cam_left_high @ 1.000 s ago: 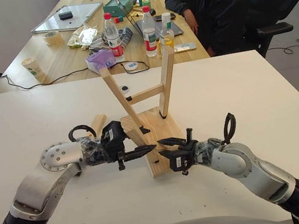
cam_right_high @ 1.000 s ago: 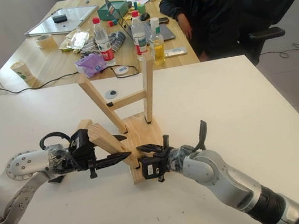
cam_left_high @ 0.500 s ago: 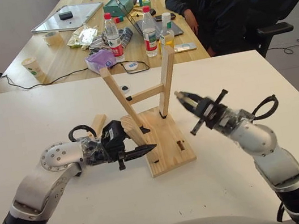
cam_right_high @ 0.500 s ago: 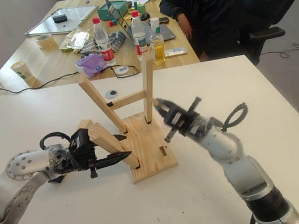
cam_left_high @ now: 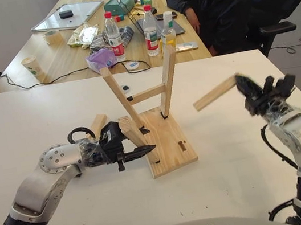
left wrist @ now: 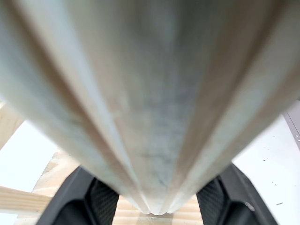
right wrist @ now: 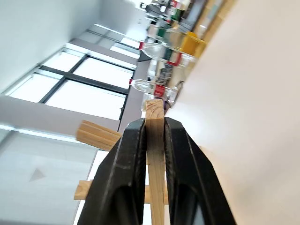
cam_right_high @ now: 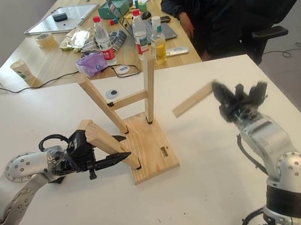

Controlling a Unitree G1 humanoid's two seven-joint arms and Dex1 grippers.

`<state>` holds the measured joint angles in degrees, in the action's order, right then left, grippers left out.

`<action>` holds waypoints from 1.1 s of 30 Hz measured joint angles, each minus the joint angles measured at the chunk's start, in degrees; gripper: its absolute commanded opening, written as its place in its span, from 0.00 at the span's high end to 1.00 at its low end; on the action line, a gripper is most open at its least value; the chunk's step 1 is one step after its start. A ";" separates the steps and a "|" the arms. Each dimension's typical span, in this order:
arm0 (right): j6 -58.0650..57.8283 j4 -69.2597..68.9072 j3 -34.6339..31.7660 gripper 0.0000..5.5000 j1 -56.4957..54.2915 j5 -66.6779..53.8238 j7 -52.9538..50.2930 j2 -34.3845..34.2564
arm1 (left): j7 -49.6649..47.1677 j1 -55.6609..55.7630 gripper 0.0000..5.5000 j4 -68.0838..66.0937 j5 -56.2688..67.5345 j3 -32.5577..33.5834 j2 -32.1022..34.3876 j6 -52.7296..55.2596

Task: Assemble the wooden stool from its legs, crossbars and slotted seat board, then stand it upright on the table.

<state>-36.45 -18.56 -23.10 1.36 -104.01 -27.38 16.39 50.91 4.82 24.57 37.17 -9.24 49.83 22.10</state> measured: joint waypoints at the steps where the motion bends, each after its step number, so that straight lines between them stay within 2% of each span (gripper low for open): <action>1: -0.02 0.07 0.38 0.93 0.12 -1.08 -0.73 0.20 | 0.03 0.04 0.63 -0.09 0.05 0.09 -0.20 0.02; 8: -0.13 0.68 1.20 0.93 -0.09 -2.28 -1.14 2.63 | -1.95 9.37 0.63 -0.29 2.24 1.24 -2.64 11.73; 12: -0.18 1.15 1.38 0.93 -0.11 -1.73 0.25 2.79 | -1.96 10.66 0.63 0.77 2.12 2.32 -2.76 14.14; 16: -0.18 1.36 1.41 0.93 -0.09 -1.61 0.92 2.81 | -2.03 11.67 0.63 1.42 3.58 5.22 -6.45 14.14; 21: -0.34 1.83 1.42 0.93 -0.06 -1.48 1.02 3.03 | 2.78 11.12 0.63 0.85 -3.95 4.78 -8.43 2.36; 25: -0.43 2.20 1.42 0.93 -0.06 -1.22 1.14 4.72 | 2.01 10.60 0.63 0.58 0.24 5.74 -9.58 8.09; 28: -0.41 2.22 1.59 0.93 -0.06 -1.23 1.67 4.73 | -1.18 11.18 0.63 0.30 5.75 9.05 -10.61 14.22; 33: -0.41 2.22 1.72 0.93 -0.06 -1.20 1.95 4.81 | -2.06 11.53 0.63 0.11 6.42 9.03 -10.00 18.49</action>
<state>-36.86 -16.34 -21.39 1.30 -105.21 -25.43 21.20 48.85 16.35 24.67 43.59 -0.21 39.83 40.59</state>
